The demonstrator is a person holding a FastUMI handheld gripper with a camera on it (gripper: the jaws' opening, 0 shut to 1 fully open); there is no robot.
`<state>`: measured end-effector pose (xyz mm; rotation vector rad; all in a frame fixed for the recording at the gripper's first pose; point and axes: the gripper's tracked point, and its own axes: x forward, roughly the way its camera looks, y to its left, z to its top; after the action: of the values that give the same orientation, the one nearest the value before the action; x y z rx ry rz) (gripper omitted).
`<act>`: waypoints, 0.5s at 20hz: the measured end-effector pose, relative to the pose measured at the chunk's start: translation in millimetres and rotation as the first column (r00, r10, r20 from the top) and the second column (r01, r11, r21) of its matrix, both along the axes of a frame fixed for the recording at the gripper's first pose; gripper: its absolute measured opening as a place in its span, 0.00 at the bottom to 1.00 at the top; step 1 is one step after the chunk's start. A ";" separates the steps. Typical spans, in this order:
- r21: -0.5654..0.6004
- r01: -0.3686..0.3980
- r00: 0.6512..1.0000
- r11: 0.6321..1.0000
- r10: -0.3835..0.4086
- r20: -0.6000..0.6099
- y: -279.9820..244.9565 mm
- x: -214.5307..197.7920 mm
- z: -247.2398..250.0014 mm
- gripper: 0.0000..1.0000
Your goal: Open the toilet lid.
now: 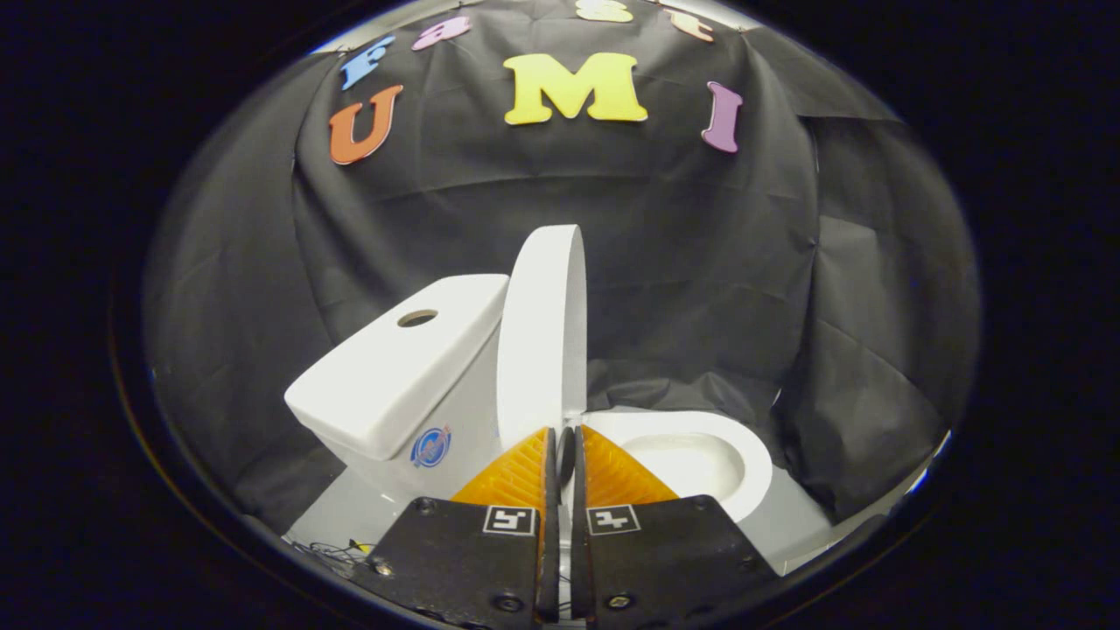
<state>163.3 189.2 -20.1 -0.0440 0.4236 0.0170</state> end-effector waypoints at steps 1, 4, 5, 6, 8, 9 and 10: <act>-0.008 -0.002 1.000 1.000 0.002 0.001 4.5 0.2 0.4 0.08; -0.031 -0.005 1.000 0.999 0.005 0.002 16.5 1.8 -1.9 0.09; -0.042 -0.005 1.000 0.999 0.005 0.003 21.5 2.2 -2.5 0.09; -0.055 -0.009 1.000 0.998 0.009 0.002 26.0 2.1 -3.4 0.09; -0.075 -0.018 1.000 0.997 0.018 -0.001 37.1 2.1 -5.7 0.09; -0.084 -0.023 1.000 0.996 0.023 -0.004 43.2 2.2 -6.1 0.09; -0.094 -0.031 1.000 0.995 0.031 -0.006 48.5 2.4 -8.2 0.09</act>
<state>165.8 237.7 -28.3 -0.1437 0.4277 0.0275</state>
